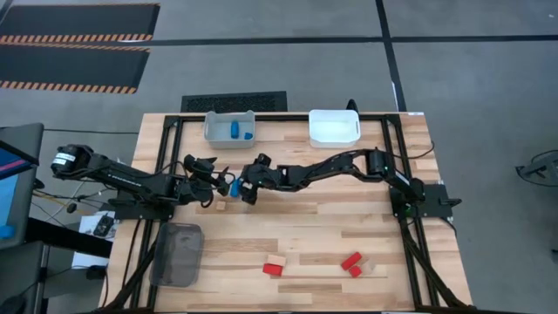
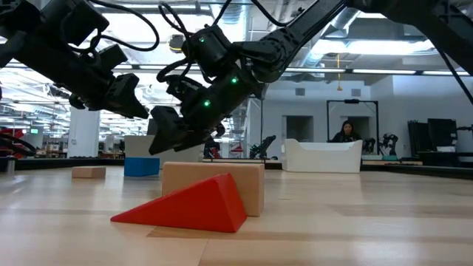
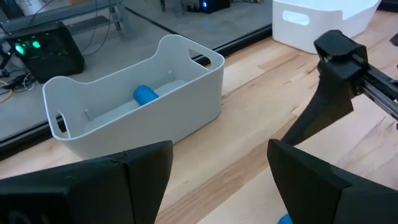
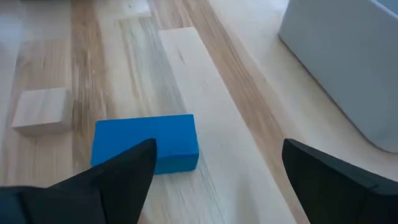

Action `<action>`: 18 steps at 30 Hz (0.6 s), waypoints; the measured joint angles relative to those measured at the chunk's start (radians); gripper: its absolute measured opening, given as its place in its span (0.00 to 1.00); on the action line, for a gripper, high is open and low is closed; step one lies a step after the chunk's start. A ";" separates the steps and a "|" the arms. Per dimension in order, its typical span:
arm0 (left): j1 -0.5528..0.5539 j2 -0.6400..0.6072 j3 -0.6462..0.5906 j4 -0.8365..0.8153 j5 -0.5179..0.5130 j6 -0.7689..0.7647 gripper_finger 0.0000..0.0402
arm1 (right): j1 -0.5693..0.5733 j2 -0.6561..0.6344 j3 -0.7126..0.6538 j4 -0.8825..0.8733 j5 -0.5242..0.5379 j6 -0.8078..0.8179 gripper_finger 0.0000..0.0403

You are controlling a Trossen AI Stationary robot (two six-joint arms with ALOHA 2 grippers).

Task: Sort & place blocks by color
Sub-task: Put the blue rectangle block into the gray bin

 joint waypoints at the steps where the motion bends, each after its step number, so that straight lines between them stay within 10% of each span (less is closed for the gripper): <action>1: 0.000 0.000 0.000 0.000 0.000 -0.002 0.63 | 0.000 0.000 0.000 -0.016 -0.008 0.007 0.92; 8: 0.000 0.000 0.000 -0.005 0.000 -0.005 0.63 | 0.006 0.000 0.000 -0.034 -0.207 0.022 0.93; 18: 0.000 0.000 0.000 -0.005 0.002 -0.005 0.63 | -0.006 0.000 0.000 -0.023 -0.205 -0.025 0.99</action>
